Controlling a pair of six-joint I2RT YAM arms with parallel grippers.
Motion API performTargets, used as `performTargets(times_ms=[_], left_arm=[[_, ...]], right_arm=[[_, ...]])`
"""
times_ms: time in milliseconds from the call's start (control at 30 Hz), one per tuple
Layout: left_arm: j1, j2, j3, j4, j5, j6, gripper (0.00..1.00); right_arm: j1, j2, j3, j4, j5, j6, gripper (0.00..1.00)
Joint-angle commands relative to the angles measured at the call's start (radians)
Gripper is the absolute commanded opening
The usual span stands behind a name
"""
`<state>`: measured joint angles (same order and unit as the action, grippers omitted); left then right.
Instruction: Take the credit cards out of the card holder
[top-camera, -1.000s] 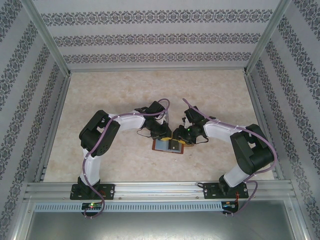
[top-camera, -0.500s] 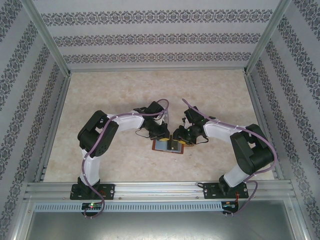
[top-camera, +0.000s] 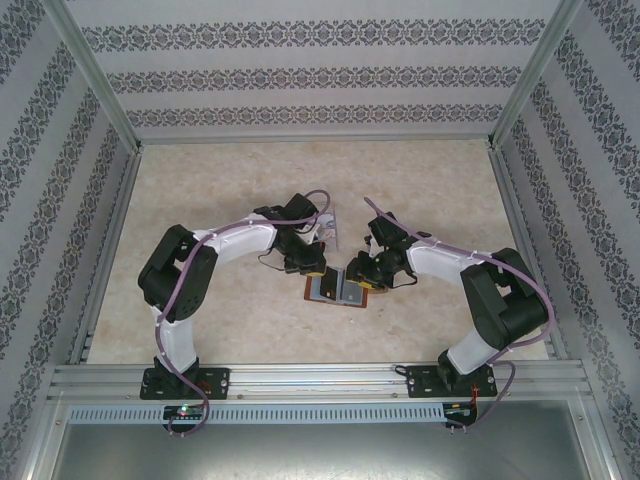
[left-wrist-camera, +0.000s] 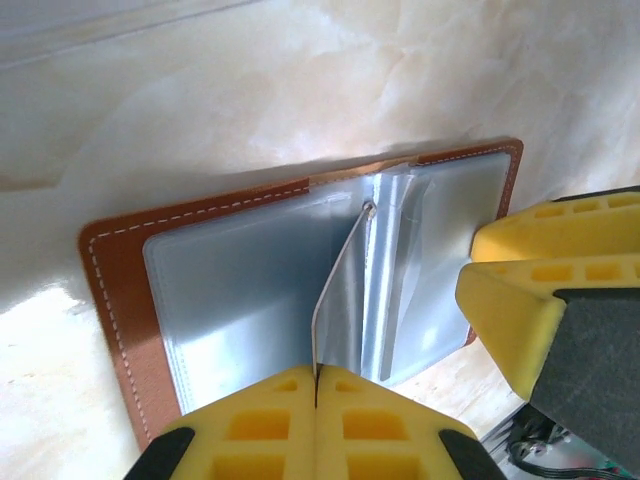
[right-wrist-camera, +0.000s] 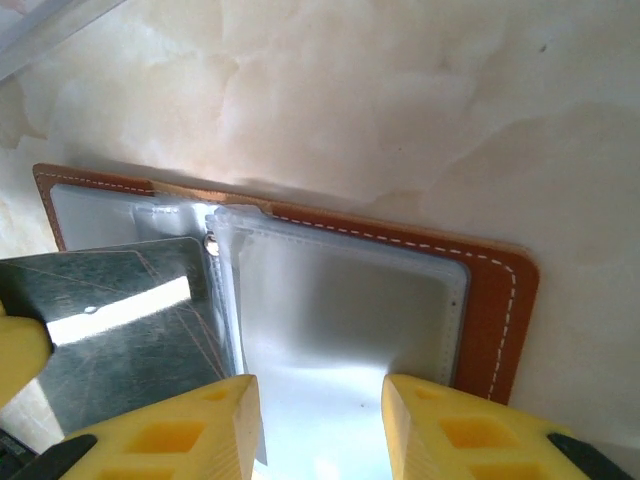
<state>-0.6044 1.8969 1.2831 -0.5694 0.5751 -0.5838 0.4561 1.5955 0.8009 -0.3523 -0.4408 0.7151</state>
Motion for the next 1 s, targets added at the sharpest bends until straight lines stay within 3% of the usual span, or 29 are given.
performTargets(times_ms=[0,267,500,633,967], left_arm=[[0.015,-0.038,0.051,-0.116,-0.061,0.141,0.00],[0.015,-0.059,0.150,-0.249,-0.166,0.434,0.00],[0.015,-0.054,0.264,-0.363,-0.173,0.822,0.00],[0.014,-0.018,0.367,-0.439,-0.243,1.030,0.00],[0.027,0.133,0.667,-0.542,-0.372,1.347,0.00]], right_arm=[[-0.004,-0.015,0.016,-0.053,0.036,-0.019,0.40],[-0.004,-0.024,0.034,-0.064,0.031,-0.029,0.40],[-0.010,-0.045,0.044,-0.081,0.036,-0.034,0.40],[-0.019,-0.065,0.050,-0.101,0.042,-0.043,0.40],[-0.047,-0.123,0.026,-0.128,0.054,-0.052,0.40]])
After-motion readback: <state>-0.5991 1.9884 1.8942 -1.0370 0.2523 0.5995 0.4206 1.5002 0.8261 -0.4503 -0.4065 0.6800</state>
